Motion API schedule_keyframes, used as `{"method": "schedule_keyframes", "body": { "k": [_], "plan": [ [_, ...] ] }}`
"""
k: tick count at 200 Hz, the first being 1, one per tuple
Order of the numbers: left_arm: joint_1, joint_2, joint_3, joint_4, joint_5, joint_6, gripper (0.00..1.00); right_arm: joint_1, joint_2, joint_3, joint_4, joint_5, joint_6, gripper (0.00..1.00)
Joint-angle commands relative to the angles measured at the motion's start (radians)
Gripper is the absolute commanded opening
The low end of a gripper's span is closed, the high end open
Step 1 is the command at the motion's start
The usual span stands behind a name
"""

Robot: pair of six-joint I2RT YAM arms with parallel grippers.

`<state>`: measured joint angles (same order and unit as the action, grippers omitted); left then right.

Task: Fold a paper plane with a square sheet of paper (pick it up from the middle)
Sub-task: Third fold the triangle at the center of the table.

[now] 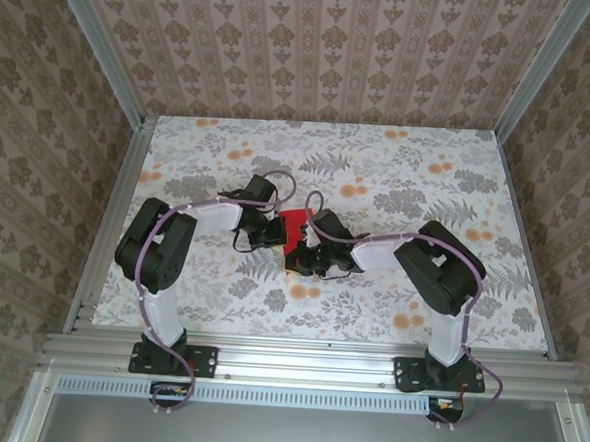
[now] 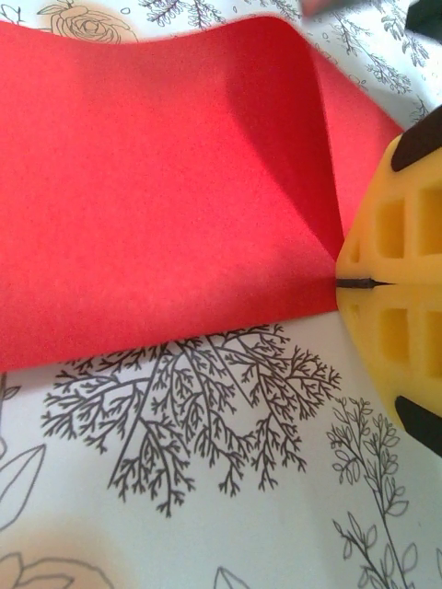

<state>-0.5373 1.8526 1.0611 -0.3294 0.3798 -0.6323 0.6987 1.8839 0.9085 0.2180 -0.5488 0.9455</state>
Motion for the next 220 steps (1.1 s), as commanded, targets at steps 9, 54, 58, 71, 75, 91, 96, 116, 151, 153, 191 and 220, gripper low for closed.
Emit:
{"method": "schedule_keyframes", "body": {
  "k": [9,54,58,71,75,91,96,116,151,153,191,220],
  "plan": [
    [-0.003,0.076,-0.032,-0.085,-0.122,0.009,0.0,-0.046,-0.176,-0.051,0.009,0.104,-0.026,0.11],
    [-0.003,0.076,-0.031,-0.081,-0.117,0.01,0.0,-0.091,-0.15,-0.013,-0.092,0.123,-0.093,0.12],
    [-0.003,0.077,-0.031,-0.081,-0.117,0.01,0.0,-0.091,-0.14,-0.002,-0.097,0.119,-0.093,0.12],
    [-0.003,0.077,-0.029,-0.081,-0.115,0.011,0.0,-0.09,-0.109,0.021,-0.1,0.113,-0.09,0.12],
    [-0.002,0.077,-0.029,-0.08,-0.114,0.012,0.0,-0.09,-0.098,0.03,-0.1,0.11,-0.087,0.12],
    [-0.003,0.074,-0.029,-0.074,-0.106,0.015,0.0,-0.086,-0.065,0.052,-0.106,0.107,-0.083,0.12],
    [-0.003,0.074,-0.028,-0.073,-0.102,0.017,0.0,-0.084,-0.054,0.06,-0.111,0.107,-0.081,0.12],
    [-0.003,0.07,-0.025,-0.068,-0.089,0.026,0.0,-0.079,-0.013,0.103,-0.16,0.114,-0.077,0.12],
    [-0.003,0.062,-0.023,-0.063,-0.076,0.033,0.0,-0.071,0.019,0.137,-0.228,0.148,-0.062,0.11],
    [-0.003,0.062,-0.021,-0.063,-0.076,0.034,0.0,-0.071,0.019,0.136,-0.232,0.152,-0.06,0.11],
    [-0.003,0.053,-0.014,-0.063,-0.068,0.039,0.0,-0.071,0.034,0.131,-0.308,0.207,-0.036,0.11],
    [-0.003,0.052,-0.013,-0.064,-0.067,0.042,0.0,-0.071,0.038,0.122,-0.326,0.229,-0.013,0.11]
  ]
}}
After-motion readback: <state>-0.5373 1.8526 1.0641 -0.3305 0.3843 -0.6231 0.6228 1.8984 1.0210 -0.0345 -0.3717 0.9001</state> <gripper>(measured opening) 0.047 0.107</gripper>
